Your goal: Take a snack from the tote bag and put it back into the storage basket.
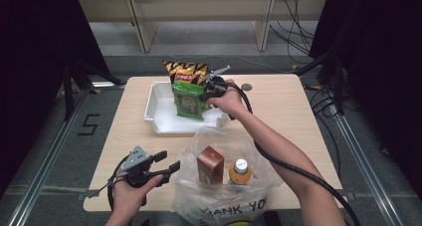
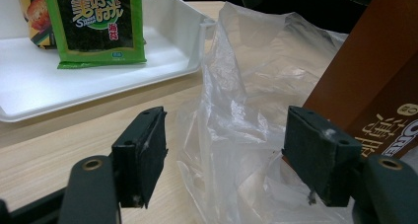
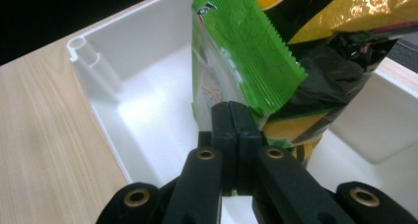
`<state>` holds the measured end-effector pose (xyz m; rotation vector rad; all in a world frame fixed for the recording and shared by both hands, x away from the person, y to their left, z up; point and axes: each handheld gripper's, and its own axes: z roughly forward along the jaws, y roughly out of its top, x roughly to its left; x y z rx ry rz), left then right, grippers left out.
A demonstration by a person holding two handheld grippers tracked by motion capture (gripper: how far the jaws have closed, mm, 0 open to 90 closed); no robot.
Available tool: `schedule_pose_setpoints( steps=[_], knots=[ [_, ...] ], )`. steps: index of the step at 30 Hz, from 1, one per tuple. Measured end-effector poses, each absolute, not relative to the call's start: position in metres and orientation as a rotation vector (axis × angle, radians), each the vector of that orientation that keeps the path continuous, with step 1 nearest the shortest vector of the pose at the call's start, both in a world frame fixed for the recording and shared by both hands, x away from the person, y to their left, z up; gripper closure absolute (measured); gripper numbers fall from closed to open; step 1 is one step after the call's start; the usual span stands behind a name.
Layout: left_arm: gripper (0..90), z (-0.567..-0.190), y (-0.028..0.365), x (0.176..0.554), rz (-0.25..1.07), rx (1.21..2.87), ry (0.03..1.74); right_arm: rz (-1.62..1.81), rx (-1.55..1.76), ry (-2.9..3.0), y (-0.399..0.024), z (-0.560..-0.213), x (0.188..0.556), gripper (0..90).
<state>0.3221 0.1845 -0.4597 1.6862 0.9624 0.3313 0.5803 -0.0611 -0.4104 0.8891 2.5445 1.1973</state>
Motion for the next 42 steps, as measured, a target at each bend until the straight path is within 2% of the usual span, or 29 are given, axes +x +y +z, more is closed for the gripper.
schedule_pose_setpoints(
  steps=[15, 25, 36, 42],
  knots=[
    [32.0, -0.459, 0.185, 0.322, 0.337, 1.692, 0.963, 1.183, 0.933, 2.482, -0.063, -0.410, 0.590, 88.8],
    [32.0, -0.458, 0.185, 0.321, 0.346, 1.690, 0.963, 1.222, 0.918, 2.458, -0.068, -0.403, 0.580, 76.1],
    [32.0, -0.455, 0.186, 0.319, 0.336, 1.673, 0.963, 1.328, 0.923, 2.417, -0.091, -0.380, 0.552, 59.1],
    [32.2, -0.452, 0.184, 0.318, 0.313, 1.656, 0.949, 1.370, 0.942, 2.370, -0.110, -0.368, 0.535, 55.0]
  ],
)
